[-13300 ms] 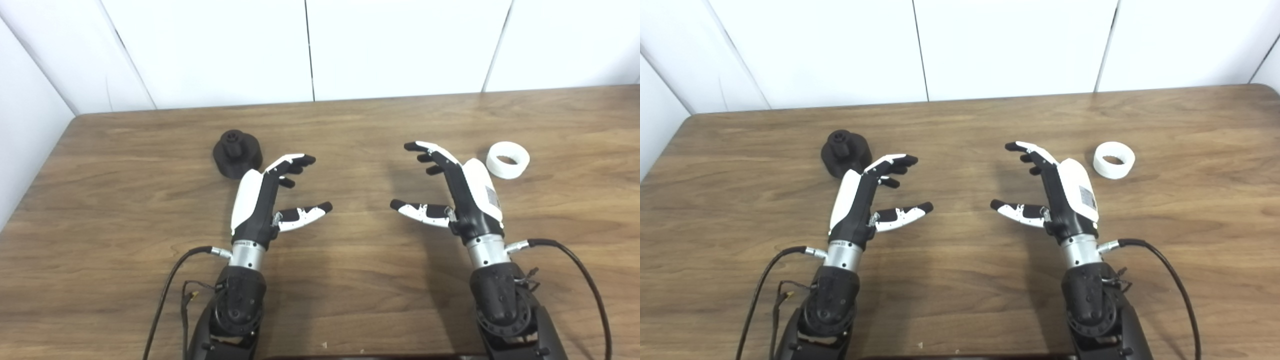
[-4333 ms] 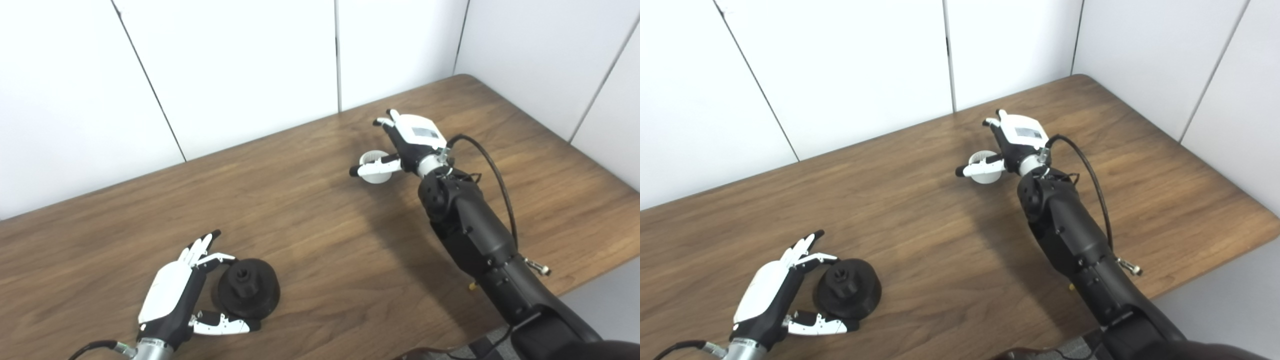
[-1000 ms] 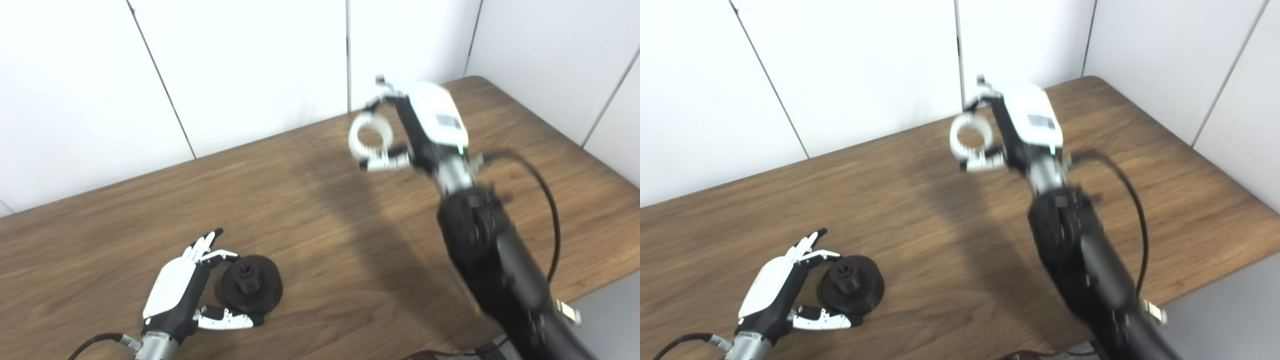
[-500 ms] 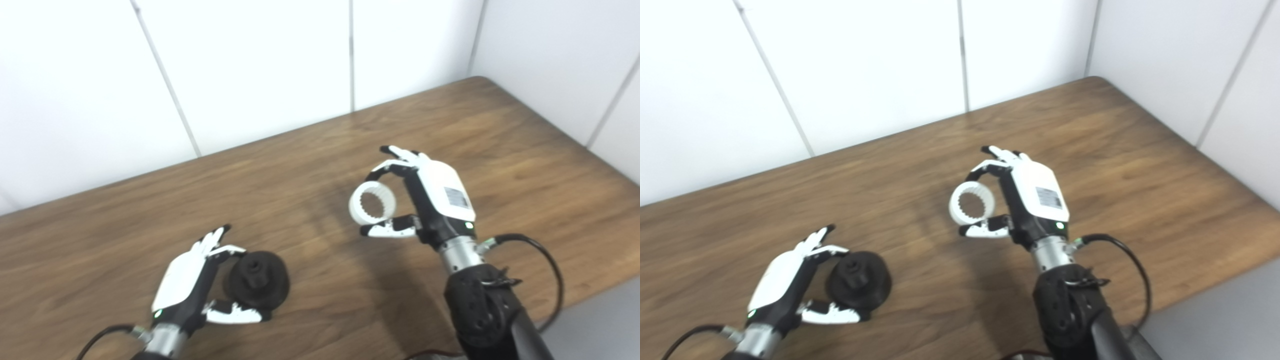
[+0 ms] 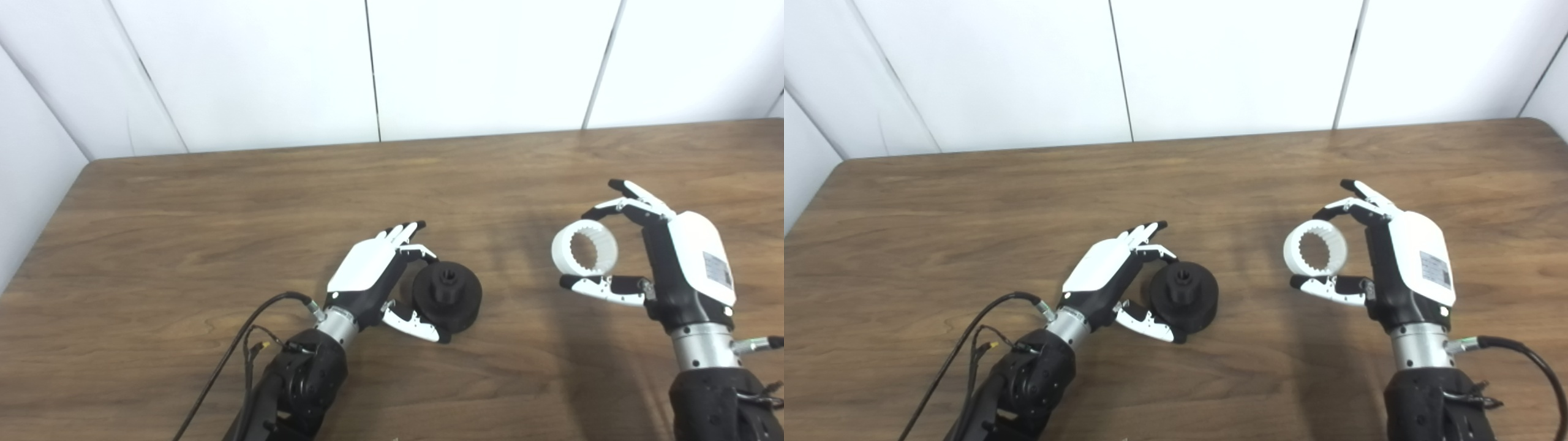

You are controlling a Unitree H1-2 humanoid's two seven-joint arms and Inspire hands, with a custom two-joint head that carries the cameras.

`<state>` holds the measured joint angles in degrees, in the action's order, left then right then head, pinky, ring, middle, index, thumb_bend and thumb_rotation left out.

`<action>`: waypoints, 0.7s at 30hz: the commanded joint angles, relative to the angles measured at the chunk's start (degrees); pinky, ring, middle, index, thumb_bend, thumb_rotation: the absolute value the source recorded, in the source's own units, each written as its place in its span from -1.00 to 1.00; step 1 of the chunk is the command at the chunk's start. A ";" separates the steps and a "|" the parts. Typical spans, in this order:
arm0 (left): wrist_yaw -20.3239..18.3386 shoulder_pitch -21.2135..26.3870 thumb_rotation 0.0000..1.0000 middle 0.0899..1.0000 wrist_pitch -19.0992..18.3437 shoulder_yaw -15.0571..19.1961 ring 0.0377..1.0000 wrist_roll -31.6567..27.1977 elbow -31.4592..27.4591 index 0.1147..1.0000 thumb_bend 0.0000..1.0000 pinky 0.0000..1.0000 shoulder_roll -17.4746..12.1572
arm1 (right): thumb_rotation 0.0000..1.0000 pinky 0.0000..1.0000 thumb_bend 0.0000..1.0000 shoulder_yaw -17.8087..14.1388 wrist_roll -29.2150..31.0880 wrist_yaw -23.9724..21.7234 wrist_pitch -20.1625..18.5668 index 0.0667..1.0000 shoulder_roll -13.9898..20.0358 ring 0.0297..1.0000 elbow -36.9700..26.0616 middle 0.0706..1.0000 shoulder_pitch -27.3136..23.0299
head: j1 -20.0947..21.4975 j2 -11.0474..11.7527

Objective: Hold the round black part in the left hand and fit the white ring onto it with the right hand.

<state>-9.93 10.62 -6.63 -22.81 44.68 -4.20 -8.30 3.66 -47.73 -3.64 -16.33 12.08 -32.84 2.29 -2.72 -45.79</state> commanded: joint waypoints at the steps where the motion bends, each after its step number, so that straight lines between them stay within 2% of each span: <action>1: 0.31 2.09 -0.37 1.00 -0.14 0.09 1.00 0.96 -0.99 0.11 0.93 1.00 -0.10 | -0.73 0.74 0.04 0.54 0.66 0.53 2.78 -0.10 -0.29 0.73 -0.51 0.71 -1.30 | 0.00 -0.03; 12: 0.10 2.16 -0.36 1.00 -0.05 0.34 1.00 0.70 -1.39 0.12 0.93 1.00 -1.06 | -0.72 0.89 0.04 5.02 -1.66 -2.99 2.25 -0.09 -2.87 0.77 -1.03 0.72 -2.44 | 1.84 -0.07; 21: -0.18 2.13 -0.37 1.00 -0.20 0.06 1.00 0.45 -1.22 0.13 0.92 1.00 -0.83 | -0.71 0.84 0.04 11.26 -4.34 -5.99 3.12 -0.09 -5.67 0.78 0.29 0.74 -4.23 | 1.58 -0.16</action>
<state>-10.18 10.77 -7.10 -22.78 44.62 -4.25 -8.87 14.16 -51.12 -9.92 -15.33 7.53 -31.91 0.60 -1.14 -45.88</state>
